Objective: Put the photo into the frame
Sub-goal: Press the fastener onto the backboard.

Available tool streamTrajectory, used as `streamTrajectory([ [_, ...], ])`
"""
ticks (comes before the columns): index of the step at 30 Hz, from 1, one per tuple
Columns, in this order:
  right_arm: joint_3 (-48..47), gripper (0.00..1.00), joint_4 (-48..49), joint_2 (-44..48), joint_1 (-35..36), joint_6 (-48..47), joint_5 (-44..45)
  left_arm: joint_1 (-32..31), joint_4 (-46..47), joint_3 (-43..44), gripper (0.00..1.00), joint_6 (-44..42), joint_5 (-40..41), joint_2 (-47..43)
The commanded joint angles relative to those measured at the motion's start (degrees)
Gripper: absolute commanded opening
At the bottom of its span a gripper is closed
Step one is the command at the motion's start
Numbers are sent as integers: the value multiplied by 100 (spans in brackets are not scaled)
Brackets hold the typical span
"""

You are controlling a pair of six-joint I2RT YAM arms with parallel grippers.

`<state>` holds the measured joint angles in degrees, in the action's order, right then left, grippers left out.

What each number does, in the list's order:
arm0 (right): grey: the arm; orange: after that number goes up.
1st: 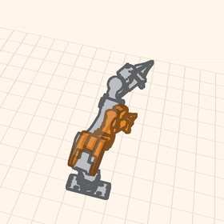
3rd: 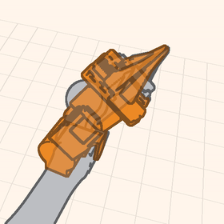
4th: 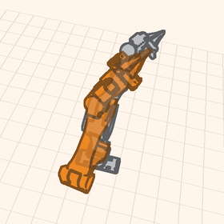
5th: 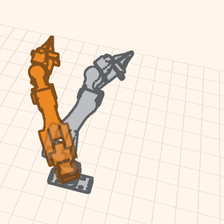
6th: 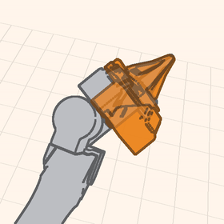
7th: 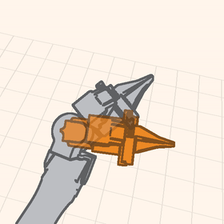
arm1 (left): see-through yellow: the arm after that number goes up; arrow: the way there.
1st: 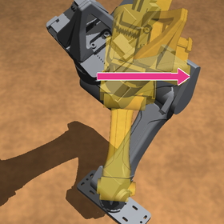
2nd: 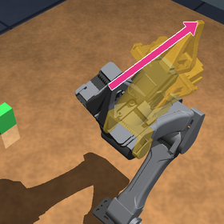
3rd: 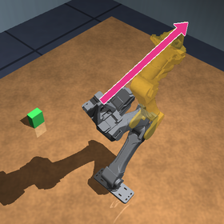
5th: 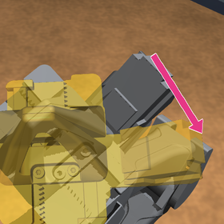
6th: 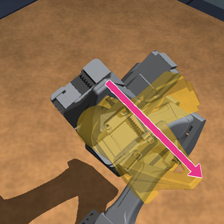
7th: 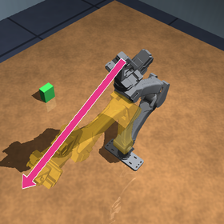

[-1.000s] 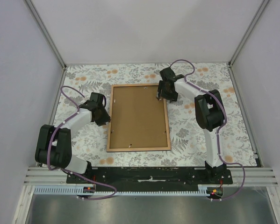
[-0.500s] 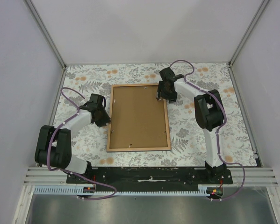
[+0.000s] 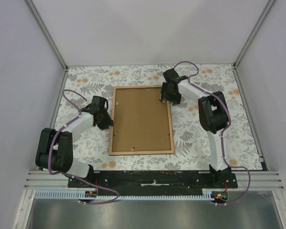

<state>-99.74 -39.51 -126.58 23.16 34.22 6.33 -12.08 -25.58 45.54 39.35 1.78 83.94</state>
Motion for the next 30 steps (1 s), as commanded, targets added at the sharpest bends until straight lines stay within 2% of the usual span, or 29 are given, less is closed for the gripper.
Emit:
streamTrajectory([
  [1, -2, 76, 144, -60, -136, 199, 18, 3, 141, -28, 37, -95, -152, -45],
  [13, -1, 76, 207, -112, -198, 244, -88, 3, 159, 16, 36, -103, -152, 87],
  [23, -80, 75, -57, -130, -13, -20, 369, 3, 168, 43, 36, -103, -152, 131],
  [30, -335, 75, -180, -270, 83, -3, 387, 3, 177, 34, 36, -130, -291, 140],
])
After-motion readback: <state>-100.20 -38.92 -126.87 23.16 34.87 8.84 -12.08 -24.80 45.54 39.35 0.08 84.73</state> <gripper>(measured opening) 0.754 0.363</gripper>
